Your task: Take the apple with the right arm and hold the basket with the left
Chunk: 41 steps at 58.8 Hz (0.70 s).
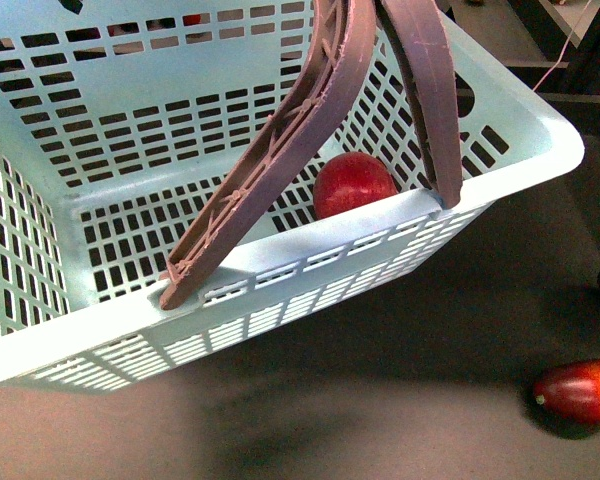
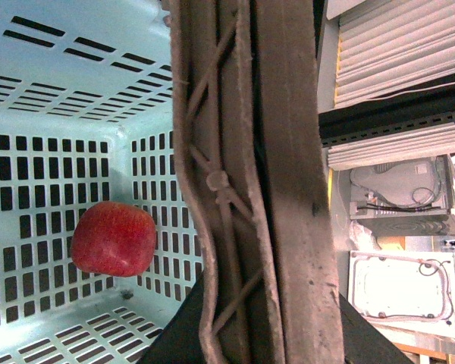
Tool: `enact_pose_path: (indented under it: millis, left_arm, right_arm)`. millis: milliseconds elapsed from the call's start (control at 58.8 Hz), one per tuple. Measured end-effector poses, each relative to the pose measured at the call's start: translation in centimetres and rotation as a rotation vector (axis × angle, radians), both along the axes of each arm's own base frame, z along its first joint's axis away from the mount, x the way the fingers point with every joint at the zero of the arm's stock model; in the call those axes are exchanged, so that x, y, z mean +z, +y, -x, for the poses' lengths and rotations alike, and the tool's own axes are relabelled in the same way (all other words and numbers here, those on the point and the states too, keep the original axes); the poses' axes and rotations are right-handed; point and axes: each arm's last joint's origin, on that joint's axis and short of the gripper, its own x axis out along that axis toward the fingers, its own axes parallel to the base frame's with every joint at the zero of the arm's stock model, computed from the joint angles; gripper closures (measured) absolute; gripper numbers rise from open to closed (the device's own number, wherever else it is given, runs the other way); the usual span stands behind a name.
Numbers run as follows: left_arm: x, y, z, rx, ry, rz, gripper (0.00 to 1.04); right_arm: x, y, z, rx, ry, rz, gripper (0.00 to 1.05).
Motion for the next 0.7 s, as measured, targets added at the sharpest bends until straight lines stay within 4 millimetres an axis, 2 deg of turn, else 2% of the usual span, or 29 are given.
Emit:
enact_pose_path:
  millis: [238, 374, 578, 697]
  left_arm:
    - [0.0, 0.0, 0.0, 0.010, -0.004, -0.002, 0.89]
    - [0.3, 0.7, -0.1, 0.228, -0.070, 0.017, 0.89]
    - [0.1, 5.6, -1.1, 0.453, -0.045, 0.102, 0.89]
    - [-0.9, 9.1, -1.9, 0.582, -0.029, 0.144, 0.89]
  right_arm:
    - [0.0, 0.0, 0.0, 0.000, 0.000, 0.000, 0.09]
    - [0.0, 0.0, 0.0, 0.001, 0.000, 0.000, 0.09]
    - [0.0, 0.0, 0.0, -0.001, 0.000, 0.000, 0.09]
    - [0.0, 0.0, 0.0, 0.000, 0.000, 0.000, 0.09]
